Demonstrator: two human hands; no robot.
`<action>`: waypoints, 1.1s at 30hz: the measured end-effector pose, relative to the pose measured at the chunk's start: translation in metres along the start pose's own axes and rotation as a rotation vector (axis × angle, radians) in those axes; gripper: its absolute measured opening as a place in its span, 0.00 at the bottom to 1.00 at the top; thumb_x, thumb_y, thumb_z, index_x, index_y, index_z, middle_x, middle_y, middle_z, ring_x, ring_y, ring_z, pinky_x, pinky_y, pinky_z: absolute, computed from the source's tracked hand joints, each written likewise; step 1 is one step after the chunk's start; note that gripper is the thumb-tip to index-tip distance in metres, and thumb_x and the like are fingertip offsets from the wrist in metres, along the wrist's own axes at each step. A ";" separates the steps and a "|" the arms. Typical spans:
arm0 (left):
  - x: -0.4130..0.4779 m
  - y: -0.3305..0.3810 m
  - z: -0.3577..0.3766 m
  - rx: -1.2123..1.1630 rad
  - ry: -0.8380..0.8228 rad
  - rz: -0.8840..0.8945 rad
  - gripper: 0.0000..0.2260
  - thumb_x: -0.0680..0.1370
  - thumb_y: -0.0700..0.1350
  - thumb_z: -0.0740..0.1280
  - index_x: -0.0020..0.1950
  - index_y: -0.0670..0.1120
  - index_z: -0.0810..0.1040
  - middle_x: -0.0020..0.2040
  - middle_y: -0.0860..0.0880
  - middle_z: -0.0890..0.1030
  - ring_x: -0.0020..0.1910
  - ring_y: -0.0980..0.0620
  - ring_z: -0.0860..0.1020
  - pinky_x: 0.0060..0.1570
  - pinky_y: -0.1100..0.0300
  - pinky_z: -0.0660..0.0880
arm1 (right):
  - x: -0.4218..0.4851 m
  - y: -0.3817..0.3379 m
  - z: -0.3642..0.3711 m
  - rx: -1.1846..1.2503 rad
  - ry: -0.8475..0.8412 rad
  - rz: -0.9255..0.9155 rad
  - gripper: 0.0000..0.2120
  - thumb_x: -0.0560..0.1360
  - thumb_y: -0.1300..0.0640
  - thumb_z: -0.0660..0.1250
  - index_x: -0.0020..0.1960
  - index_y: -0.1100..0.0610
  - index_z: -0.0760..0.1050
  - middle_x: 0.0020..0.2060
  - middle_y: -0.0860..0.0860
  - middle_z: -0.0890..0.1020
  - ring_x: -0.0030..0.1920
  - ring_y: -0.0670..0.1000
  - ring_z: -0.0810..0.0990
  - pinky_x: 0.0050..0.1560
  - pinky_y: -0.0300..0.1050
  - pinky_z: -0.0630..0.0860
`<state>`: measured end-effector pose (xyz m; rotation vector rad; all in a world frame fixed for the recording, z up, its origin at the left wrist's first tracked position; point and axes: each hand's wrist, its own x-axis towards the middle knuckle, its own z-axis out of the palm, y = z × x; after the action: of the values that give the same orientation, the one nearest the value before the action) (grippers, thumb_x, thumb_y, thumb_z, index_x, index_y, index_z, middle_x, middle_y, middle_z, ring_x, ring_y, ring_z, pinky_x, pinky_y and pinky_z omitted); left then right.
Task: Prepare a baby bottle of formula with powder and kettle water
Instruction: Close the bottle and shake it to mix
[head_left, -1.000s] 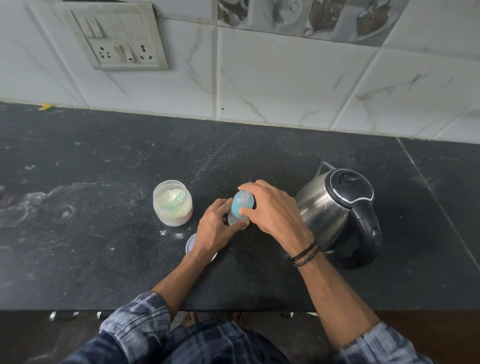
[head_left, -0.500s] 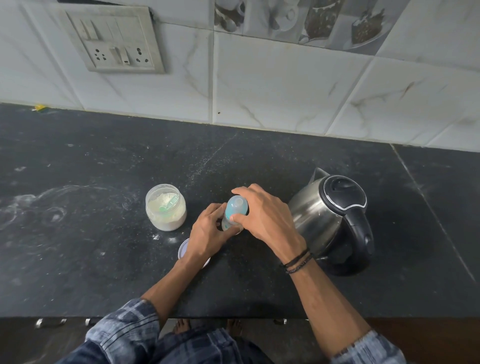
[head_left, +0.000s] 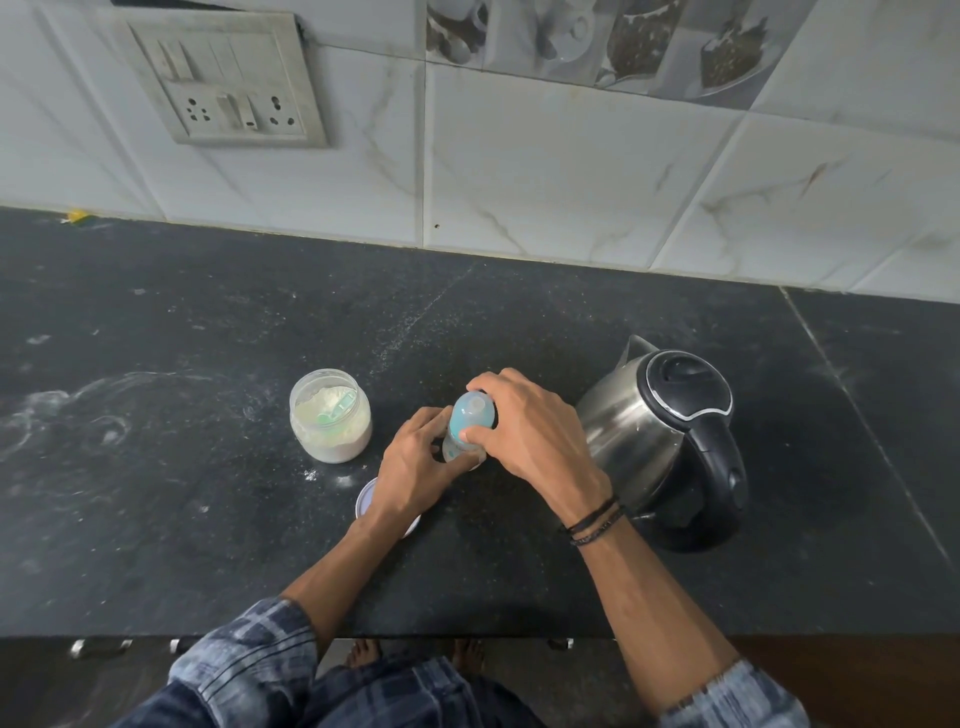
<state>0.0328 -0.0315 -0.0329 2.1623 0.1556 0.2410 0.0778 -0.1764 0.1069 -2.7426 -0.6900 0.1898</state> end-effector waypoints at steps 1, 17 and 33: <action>0.000 0.000 0.000 -0.004 -0.002 0.001 0.20 0.73 0.58 0.76 0.64 0.57 0.80 0.54 0.61 0.77 0.51 0.56 0.78 0.51 0.52 0.79 | 0.000 0.000 -0.001 0.007 -0.003 0.005 0.27 0.74 0.43 0.74 0.70 0.46 0.72 0.61 0.46 0.76 0.57 0.53 0.81 0.51 0.50 0.78; -0.001 0.000 0.000 -0.011 0.006 0.007 0.21 0.72 0.59 0.76 0.63 0.58 0.80 0.54 0.61 0.77 0.51 0.55 0.78 0.51 0.52 0.78 | -0.003 0.001 0.004 0.001 -0.012 -0.031 0.29 0.77 0.51 0.72 0.76 0.43 0.69 0.67 0.45 0.74 0.62 0.53 0.80 0.56 0.51 0.79; -0.001 0.003 -0.003 0.034 0.008 0.018 0.21 0.73 0.57 0.77 0.64 0.52 0.81 0.54 0.59 0.76 0.47 0.58 0.75 0.47 0.66 0.70 | 0.003 0.005 0.009 0.016 -0.019 -0.011 0.34 0.73 0.35 0.72 0.75 0.44 0.67 0.64 0.46 0.72 0.57 0.52 0.80 0.49 0.50 0.78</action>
<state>0.0312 -0.0309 -0.0294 2.1980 0.1453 0.2587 0.0808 -0.1767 0.0965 -2.7248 -0.7048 0.2182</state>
